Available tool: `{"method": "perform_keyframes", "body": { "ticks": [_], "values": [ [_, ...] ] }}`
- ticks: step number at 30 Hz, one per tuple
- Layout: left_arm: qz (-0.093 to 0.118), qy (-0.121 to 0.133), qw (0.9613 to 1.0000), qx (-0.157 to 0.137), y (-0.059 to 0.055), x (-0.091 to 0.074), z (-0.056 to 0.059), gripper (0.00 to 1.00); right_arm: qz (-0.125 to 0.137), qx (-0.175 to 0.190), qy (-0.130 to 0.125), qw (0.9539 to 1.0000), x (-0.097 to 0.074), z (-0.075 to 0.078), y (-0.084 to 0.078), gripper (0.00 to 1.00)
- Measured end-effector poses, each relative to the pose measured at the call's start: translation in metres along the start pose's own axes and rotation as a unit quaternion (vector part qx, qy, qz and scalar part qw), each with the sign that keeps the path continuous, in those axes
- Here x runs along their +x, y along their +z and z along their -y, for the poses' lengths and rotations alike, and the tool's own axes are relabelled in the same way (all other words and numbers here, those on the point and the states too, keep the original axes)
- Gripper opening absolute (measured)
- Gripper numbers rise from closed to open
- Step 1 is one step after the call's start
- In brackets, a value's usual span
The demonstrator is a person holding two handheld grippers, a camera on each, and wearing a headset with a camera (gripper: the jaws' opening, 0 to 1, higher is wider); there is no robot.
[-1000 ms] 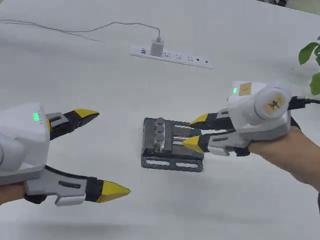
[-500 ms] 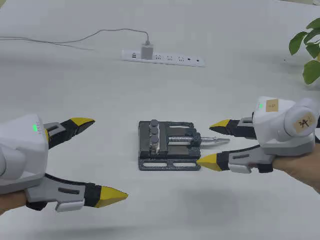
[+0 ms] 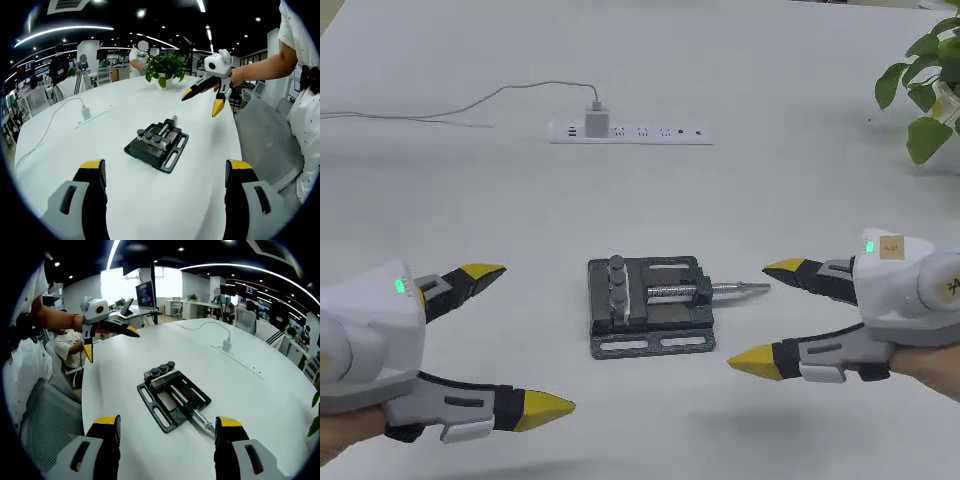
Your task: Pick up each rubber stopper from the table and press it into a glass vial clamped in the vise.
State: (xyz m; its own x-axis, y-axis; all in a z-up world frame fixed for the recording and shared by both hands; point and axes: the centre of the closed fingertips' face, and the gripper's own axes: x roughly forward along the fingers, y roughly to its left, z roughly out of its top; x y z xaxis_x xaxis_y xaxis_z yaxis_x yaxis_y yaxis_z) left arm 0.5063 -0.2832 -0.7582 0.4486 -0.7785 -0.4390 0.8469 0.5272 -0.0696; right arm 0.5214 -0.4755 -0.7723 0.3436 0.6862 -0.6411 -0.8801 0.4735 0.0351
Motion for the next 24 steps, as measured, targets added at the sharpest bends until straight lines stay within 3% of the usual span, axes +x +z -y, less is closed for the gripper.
{"method": "perform_keyframes", "body": {
  "ticks": [24],
  "values": [
    [-0.008,-0.009,0.9999,0.005,0.0002,0.0014,0.0088,0.99,0.022,0.006,-0.015,0.9996,-0.0102,0.0030,0.0056,0.74]
  ]
}}
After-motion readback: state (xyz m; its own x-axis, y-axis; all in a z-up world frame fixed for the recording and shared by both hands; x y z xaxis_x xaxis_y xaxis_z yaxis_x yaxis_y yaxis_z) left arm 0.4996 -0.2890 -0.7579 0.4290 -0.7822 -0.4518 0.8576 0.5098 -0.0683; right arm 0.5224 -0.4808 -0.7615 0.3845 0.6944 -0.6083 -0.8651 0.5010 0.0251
